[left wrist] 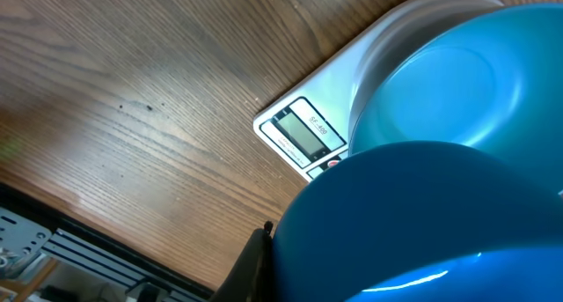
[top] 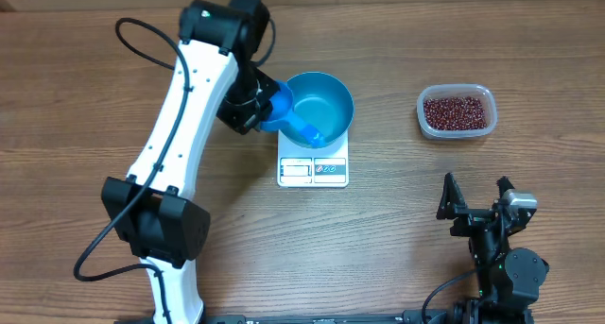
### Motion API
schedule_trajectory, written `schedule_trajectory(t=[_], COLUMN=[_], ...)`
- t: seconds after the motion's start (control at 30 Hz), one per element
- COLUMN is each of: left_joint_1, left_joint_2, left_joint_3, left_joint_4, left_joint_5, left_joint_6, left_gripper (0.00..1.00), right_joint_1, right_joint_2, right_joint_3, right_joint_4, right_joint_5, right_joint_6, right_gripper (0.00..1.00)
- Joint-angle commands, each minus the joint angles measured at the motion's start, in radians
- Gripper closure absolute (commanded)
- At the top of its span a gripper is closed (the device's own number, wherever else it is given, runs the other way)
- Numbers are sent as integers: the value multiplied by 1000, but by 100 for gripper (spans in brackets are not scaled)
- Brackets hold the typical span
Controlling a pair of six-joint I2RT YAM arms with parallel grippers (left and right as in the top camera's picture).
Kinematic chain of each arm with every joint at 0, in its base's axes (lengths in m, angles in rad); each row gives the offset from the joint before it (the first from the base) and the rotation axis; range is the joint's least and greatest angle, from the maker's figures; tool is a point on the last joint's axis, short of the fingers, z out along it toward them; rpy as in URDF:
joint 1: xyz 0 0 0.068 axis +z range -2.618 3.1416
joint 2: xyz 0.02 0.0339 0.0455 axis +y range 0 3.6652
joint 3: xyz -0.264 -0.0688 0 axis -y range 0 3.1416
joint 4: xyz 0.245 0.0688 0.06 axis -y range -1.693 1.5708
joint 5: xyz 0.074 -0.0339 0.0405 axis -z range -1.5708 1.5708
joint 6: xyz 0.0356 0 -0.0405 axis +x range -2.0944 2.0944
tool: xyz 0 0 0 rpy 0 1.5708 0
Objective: Scoop item into bowl and weigh 150g on scale
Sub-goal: 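Lift the blue scoop with the left gripper and carry it over the bowl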
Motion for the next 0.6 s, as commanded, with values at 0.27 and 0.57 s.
schedule_trajectory(t=[0.27, 0.57], left_joint_1=[-69, -69], left_joint_2=[0, 0], left_joint_3=[24, 24], left_joint_4=[26, 34], left_joint_5=[-63, -63], left_joint_6=[-63, -55], left_gripper=[96, 96], right_joint_1=[0, 0], right_joint_2=[-11, -11], right_joint_3=[-1, -1], right_joint_4=[10, 69], right_joint_5=[-5, -130], right_joint_6=[-2, 34], right_gripper=[0, 0])
